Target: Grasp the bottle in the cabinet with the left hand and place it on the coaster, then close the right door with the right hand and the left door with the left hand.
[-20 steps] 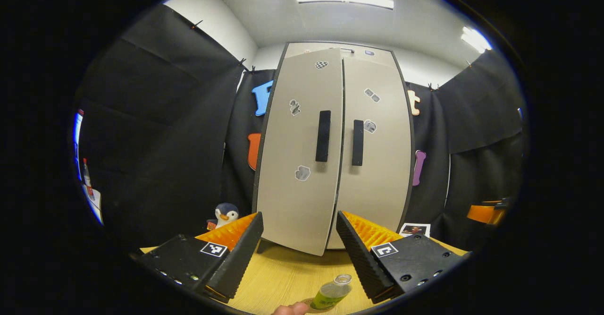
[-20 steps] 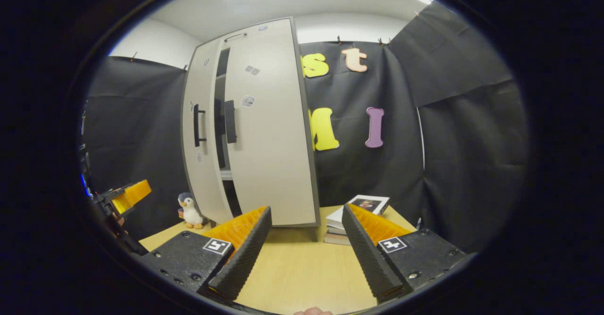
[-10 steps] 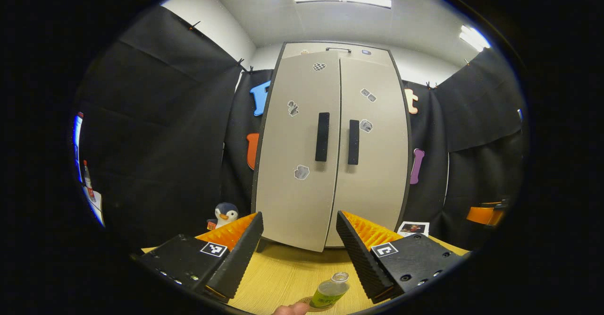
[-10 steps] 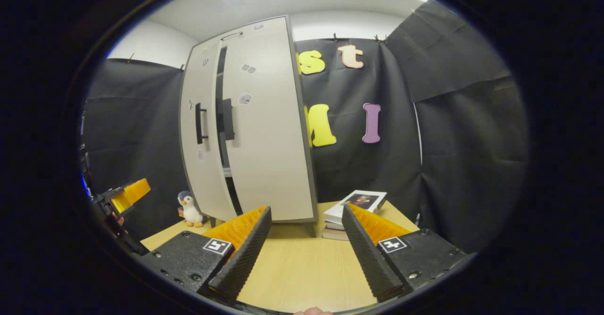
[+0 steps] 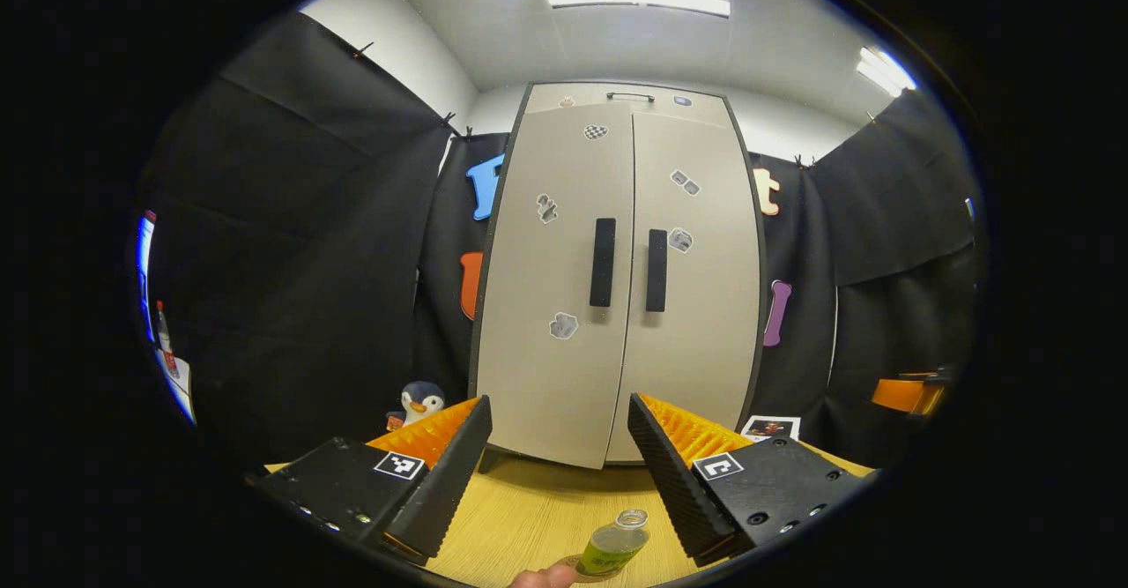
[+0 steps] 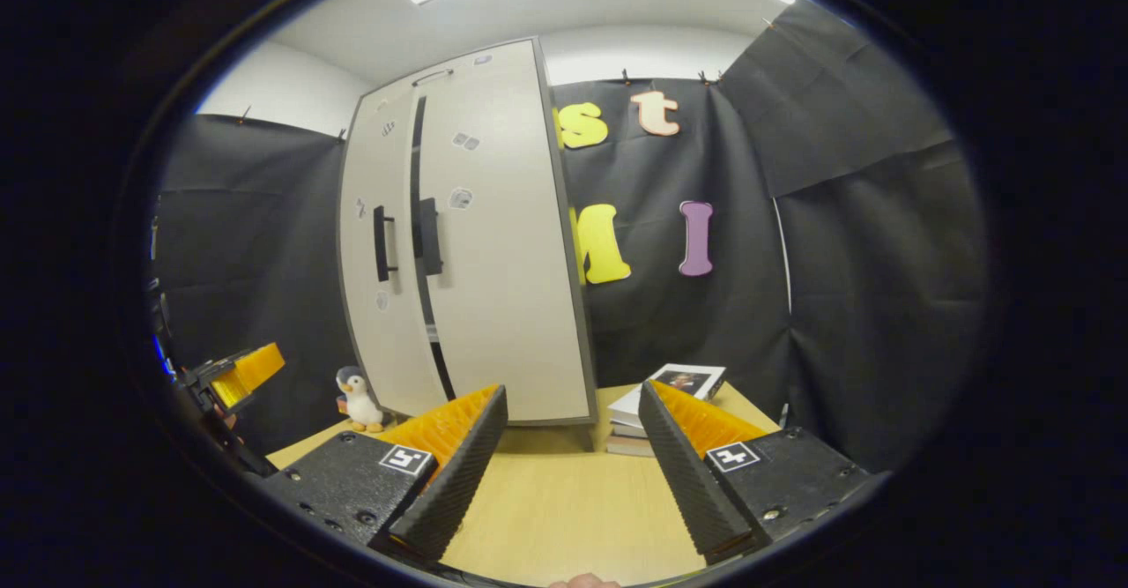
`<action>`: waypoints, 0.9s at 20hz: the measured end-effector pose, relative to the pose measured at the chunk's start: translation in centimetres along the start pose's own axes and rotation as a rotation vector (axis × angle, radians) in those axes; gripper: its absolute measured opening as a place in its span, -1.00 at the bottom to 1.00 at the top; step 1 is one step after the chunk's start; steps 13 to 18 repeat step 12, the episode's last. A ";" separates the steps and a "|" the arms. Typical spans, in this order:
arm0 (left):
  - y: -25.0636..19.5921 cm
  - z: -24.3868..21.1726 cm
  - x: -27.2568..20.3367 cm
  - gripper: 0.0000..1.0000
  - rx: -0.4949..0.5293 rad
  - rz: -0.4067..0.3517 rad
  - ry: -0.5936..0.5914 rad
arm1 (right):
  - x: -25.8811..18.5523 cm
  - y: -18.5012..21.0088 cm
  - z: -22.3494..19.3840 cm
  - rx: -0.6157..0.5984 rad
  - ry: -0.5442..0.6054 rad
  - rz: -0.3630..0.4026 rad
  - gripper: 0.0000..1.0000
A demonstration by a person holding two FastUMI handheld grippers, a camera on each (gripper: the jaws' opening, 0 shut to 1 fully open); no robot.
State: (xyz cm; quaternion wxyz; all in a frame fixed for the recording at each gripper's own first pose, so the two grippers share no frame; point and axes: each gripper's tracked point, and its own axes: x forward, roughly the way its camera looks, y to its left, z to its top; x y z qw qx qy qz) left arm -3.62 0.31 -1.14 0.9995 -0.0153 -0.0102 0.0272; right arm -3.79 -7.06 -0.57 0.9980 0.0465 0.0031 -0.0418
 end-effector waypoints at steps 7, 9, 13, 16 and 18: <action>0.3 -0.2 -0.1 0.89 -0.004 0.001 0.003 | 0.1 0.9 0.0 -0.006 0.003 0.015 0.96; 0.4 -0.3 -0.1 0.89 -0.007 -0.002 0.005 | 0.1 1.1 0.1 -0.009 0.004 0.015 0.96; 0.4 -0.2 -0.1 0.89 -0.007 -0.008 0.003 | 0.1 1.4 0.1 -0.009 0.003 0.013 0.96; 0.4 -0.2 -0.1 0.89 -0.007 -0.008 0.003 | 0.1 1.4 0.1 -0.009 0.003 0.013 0.96; 0.4 -0.2 -0.1 0.89 -0.007 -0.008 0.003 | 0.1 1.4 0.1 -0.009 0.003 0.013 0.96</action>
